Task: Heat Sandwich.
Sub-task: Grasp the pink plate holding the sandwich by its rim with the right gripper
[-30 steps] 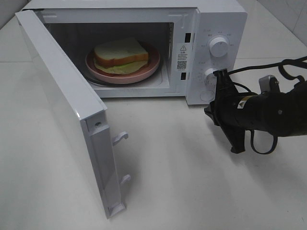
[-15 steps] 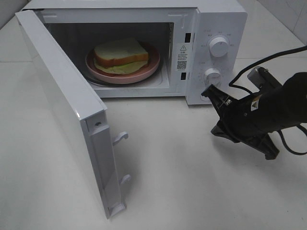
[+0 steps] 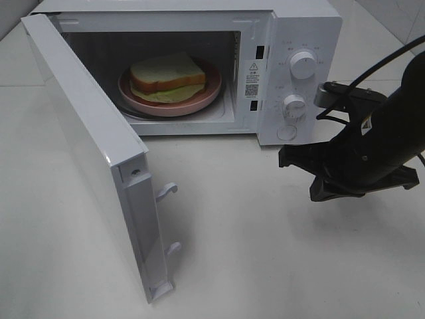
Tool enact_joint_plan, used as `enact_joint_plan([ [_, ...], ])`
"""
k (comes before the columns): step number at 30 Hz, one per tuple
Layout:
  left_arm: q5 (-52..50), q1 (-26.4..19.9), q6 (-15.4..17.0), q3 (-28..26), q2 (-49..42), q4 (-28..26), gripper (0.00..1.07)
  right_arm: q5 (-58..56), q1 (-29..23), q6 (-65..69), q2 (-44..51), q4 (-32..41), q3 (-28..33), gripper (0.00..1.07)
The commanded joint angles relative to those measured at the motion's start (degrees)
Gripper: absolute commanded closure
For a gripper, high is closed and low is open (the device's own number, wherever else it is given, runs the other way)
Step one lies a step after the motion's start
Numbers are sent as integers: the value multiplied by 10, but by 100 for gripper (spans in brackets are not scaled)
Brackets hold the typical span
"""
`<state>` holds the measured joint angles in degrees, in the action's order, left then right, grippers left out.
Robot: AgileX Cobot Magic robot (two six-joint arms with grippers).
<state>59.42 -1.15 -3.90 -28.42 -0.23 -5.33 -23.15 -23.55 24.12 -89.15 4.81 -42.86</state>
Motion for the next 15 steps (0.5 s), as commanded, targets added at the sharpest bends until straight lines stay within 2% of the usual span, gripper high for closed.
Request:
enact_joint_plan([
  [1, -5, -2, 1, 2, -15, -3, 3, -61, 1, -123, 5, -3, -21, 104],
  [2, -5, -2, 1, 2, -15, -3, 3, -88, 1, -185, 5, -1, -33, 103],
  [5, -5, -2, 1, 2, -15, -3, 3, -112, 1, -249, 5, 0, -47, 103],
  [6, -5, -2, 1, 2, -15, -3, 3, -130, 1, -321, 5, -1, -57, 102],
  [11, -5, -2, 1, 2, -15, -3, 3, -146, 0, -453, 5, -1, -79, 101],
  [15, -5, -2, 1, 2, -15, -3, 3, -152, 0, -626, 5, -1, -93, 101],
])
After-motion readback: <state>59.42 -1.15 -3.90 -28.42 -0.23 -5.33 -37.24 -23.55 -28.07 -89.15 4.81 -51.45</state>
